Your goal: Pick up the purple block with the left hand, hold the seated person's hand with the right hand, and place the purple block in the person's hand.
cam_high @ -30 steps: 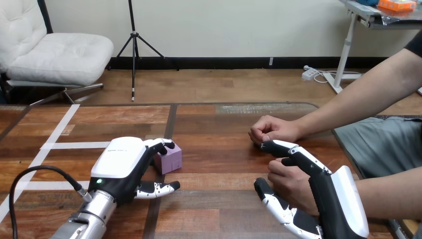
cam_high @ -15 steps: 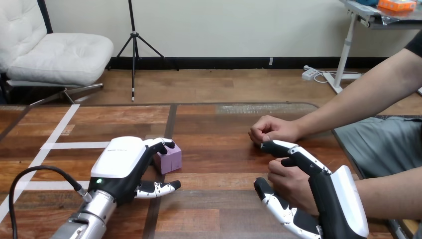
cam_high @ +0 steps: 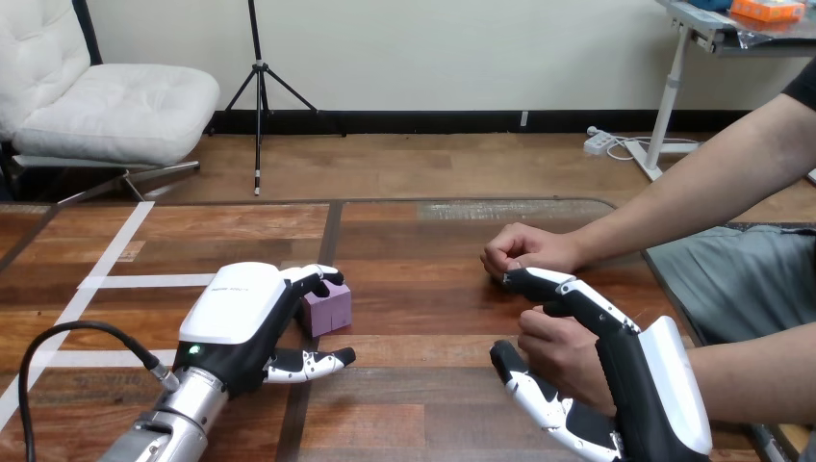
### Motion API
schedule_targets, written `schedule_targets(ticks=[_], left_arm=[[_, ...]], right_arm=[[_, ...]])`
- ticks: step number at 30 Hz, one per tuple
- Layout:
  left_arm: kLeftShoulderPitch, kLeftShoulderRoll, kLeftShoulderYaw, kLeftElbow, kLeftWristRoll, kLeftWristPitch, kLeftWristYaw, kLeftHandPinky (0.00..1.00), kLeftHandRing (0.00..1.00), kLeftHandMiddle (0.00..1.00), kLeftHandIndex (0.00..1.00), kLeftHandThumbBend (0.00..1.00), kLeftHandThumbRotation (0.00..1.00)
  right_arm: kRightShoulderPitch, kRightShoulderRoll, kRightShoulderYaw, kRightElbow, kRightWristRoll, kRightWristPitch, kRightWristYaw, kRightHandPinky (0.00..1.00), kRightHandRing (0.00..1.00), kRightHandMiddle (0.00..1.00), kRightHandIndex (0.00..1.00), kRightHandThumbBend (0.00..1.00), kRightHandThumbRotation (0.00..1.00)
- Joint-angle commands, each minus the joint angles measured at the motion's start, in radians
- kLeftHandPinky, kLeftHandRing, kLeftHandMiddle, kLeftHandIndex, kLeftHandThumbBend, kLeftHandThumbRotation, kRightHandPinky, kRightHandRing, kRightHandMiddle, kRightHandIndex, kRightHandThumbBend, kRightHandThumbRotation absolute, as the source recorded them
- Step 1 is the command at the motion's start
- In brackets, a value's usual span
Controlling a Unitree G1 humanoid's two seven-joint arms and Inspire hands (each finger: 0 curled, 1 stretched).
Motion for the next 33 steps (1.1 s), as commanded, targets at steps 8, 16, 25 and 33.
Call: schedule_targets(ticks=[8,16,25,33], left_arm=[[-0.017,0.008,0.022,-0.089,0.002,-0.001,0.034,0.42,0.56,0.70,0.75,0.72,0.44],[0.025,0.019,0.041,-0.191,0.010,0.046,0.043,0.42,0.56,0.70,0.75,0.75,0.48],[0.092,0.027,0.078,-0.336,0.011,0.104,0.050,0.53,0.65,0.74,0.79,0.80,0.52],[0.133,0.027,0.104,-0.425,0.034,0.147,0.071,0.69,0.75,0.81,0.83,0.80,0.55]], right_arm=[[-0.058,-0.007,-0.009,-0.020,0.000,0.007,-0.002,0.66,0.73,0.74,0.73,0.45,0.44],[-0.058,-0.009,-0.009,-0.025,0.004,0.011,0.002,0.65,0.73,0.74,0.73,0.46,0.44],[-0.062,-0.014,-0.010,-0.019,0.007,0.002,0.002,0.65,0.73,0.75,0.73,0.45,0.43],[-0.063,-0.014,-0.010,-0.015,0.008,0.002,0.003,0.65,0.73,0.75,0.72,0.45,0.41]])
